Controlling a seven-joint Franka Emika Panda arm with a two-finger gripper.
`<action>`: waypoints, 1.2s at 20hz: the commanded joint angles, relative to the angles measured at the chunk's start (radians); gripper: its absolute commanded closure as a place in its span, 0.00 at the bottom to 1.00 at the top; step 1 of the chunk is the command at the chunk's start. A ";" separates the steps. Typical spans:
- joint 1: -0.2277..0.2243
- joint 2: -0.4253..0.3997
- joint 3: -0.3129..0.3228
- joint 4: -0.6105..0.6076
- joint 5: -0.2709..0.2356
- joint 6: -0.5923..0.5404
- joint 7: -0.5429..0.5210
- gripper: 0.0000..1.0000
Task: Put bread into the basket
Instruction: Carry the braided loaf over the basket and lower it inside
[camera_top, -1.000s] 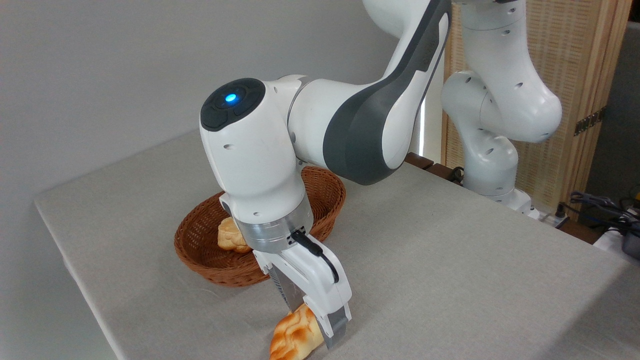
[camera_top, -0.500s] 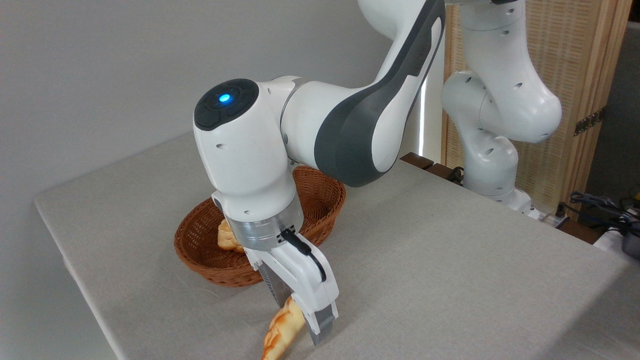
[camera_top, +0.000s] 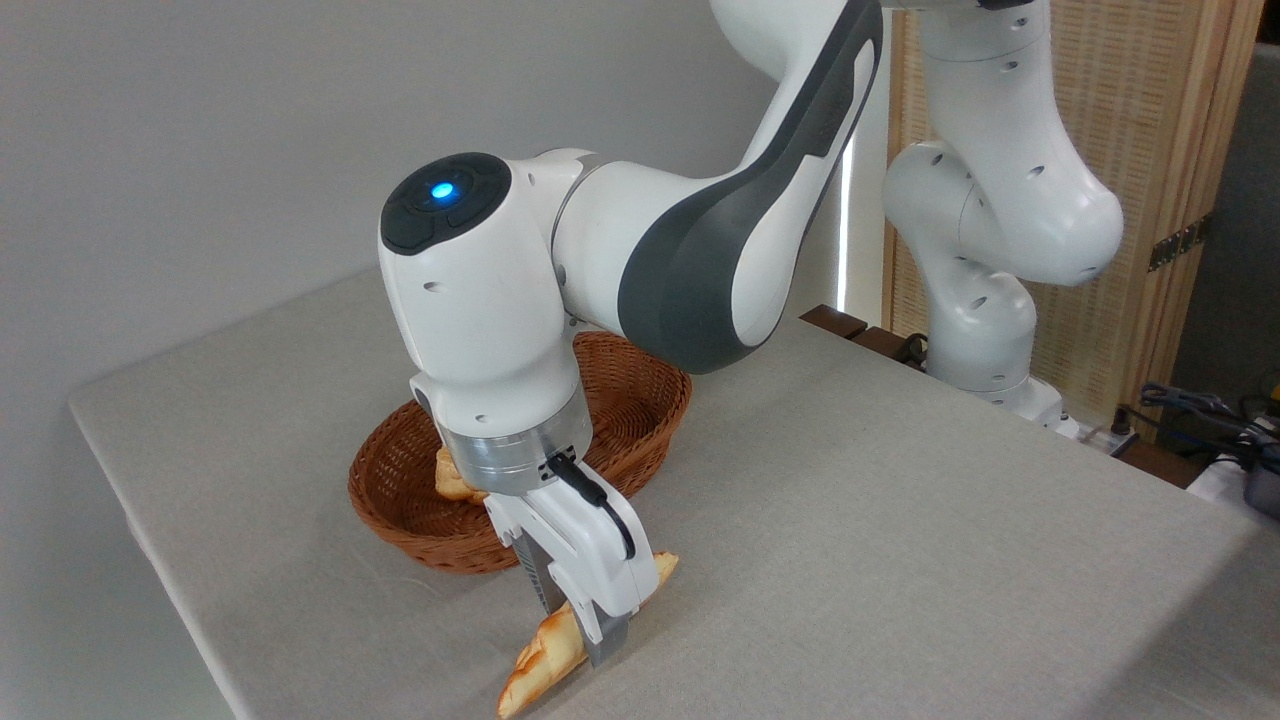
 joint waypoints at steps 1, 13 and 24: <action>0.000 0.006 0.001 0.013 -0.016 0.012 0.011 0.69; 0.000 -0.074 -0.047 0.087 -0.056 0.007 0.005 0.70; 0.000 -0.159 -0.171 0.087 -0.136 -0.183 -0.069 0.64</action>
